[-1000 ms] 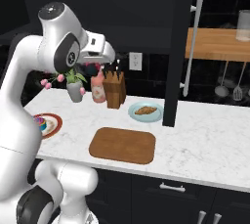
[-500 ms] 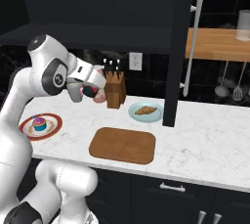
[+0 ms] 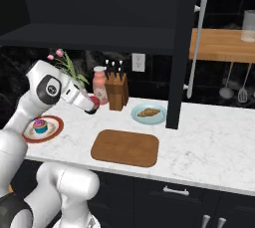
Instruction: From the different types of pastries on the counter, select a croissant and place it on the cutting board. Then retrieve a jar of jam from the cabinet and place it alongside the croissant on the cutting board.
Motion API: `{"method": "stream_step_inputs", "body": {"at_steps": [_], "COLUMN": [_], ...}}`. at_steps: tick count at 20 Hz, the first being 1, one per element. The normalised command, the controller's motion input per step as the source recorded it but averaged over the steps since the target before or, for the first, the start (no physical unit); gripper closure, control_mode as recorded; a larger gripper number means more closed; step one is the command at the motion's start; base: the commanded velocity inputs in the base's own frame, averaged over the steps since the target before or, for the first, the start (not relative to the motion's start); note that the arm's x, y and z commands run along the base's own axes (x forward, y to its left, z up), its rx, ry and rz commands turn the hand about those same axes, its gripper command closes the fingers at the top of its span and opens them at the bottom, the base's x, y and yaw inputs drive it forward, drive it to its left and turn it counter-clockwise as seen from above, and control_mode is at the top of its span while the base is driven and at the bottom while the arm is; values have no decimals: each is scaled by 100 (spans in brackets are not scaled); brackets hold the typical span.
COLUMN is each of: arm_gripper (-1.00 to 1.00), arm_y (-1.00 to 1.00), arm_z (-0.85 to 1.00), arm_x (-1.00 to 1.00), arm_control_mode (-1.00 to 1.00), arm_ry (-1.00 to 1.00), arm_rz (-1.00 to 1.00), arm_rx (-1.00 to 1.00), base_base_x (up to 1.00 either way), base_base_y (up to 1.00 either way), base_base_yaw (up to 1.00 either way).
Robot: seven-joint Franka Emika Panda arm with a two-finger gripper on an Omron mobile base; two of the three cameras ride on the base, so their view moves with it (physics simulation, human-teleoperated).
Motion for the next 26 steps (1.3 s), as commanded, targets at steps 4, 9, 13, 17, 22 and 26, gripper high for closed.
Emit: {"method": "stream_step_inputs", "body": {"at_steps": [4,9,13,17,22,26], "arm_gripper": [100,100,100,100,100,100], "arm_y": [11,4,-8,-11,-5,-6], "arm_z": [-31,-6,-5,-37,-51,-43], "arm_x": [60,18,0,0,0,0], "arm_control_mode": [-100,-100,-100,-100,-100,-100], "arm_ry": [0,1,5,6,1,-2], "arm_rz": [-51,-41,-11,8,13,14], "arm_rx": [-5,-2,0,0,-1,-5], "base_base_x": [0,0,0,0,0,0], "base_base_y": [0,0,0,0,0,0], "base_base_yaw": [0,0,0,0,0,0]}}
